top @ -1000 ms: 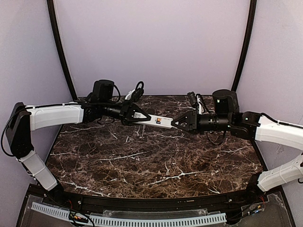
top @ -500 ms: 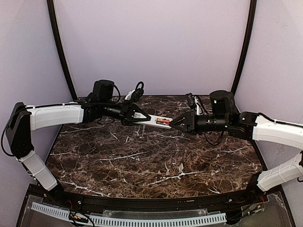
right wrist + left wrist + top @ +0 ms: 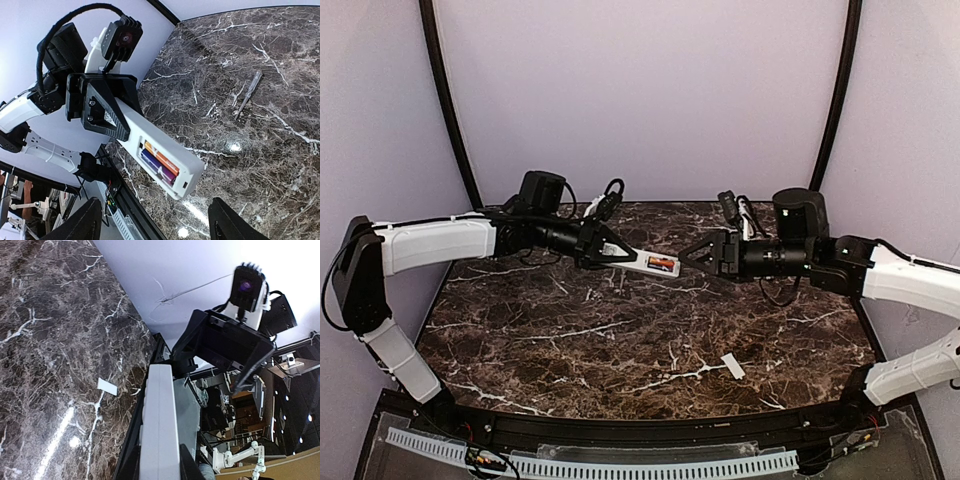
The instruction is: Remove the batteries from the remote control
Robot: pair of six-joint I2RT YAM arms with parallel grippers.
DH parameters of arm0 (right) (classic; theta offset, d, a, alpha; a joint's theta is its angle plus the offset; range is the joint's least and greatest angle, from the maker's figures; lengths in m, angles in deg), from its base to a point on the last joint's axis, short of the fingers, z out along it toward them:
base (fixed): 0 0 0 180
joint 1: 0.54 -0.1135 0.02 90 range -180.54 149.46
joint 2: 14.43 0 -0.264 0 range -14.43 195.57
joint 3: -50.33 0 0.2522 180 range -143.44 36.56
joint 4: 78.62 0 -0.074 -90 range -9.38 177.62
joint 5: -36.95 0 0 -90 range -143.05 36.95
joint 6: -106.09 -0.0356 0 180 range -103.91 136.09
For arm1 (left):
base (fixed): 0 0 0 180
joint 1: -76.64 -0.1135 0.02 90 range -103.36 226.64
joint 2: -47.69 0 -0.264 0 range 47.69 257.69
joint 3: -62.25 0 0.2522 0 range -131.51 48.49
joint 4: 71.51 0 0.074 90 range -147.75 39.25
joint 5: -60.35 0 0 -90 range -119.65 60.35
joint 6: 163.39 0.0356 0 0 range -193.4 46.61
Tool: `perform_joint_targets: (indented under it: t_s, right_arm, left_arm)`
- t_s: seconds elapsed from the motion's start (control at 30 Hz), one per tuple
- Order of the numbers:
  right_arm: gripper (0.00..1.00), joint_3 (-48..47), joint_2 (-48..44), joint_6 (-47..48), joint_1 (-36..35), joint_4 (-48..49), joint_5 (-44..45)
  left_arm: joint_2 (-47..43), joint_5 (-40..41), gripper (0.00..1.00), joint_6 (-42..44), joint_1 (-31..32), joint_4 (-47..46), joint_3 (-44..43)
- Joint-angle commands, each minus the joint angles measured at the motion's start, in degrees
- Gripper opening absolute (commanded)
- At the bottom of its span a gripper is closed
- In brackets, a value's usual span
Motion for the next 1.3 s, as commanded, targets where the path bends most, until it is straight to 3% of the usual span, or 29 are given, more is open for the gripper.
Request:
perform_joint_targets:
  t_s: [0.0,0.1,0.3,0.6,0.83,1.27]
  right_arm:
    - [0.76,0.59,-2.3,1.35,0.08,-2.03,3.18]
    - [0.85,1.12,-3.35,1.49,0.26,-2.77,4.6]
    - [0.93,2.83,-4.34,2.25,0.52,-4.33,7.78]
    - [0.93,4.17,-2.67,2.94,0.69,-4.23,7.89]
    - [0.93,6.86,-3.69,2.14,0.65,-3.58,8.3]
    - [0.93,10.73,-5.07,1.13,0.7,-1.58,9.25]
  left_arm:
    - [-1.68,4.1,0.0,6.22,0.09,8.44,-2.89]
    - [-1.88,7.08,0.0,6.37,0.09,10.38,-2.88]
    - [-4.67,15.6,0.0,4.27,0.68,13.28,4.16]
    - [-7.67,20.13,0.0,-5.05,3.7,-2.35,19.85]
    - [-5.27,21.09,0.0,-8.42,5.41,-8.94,23.52]
    - [-0.42,22.49,0.01,-8.08,6.41,-11.8,26.34]
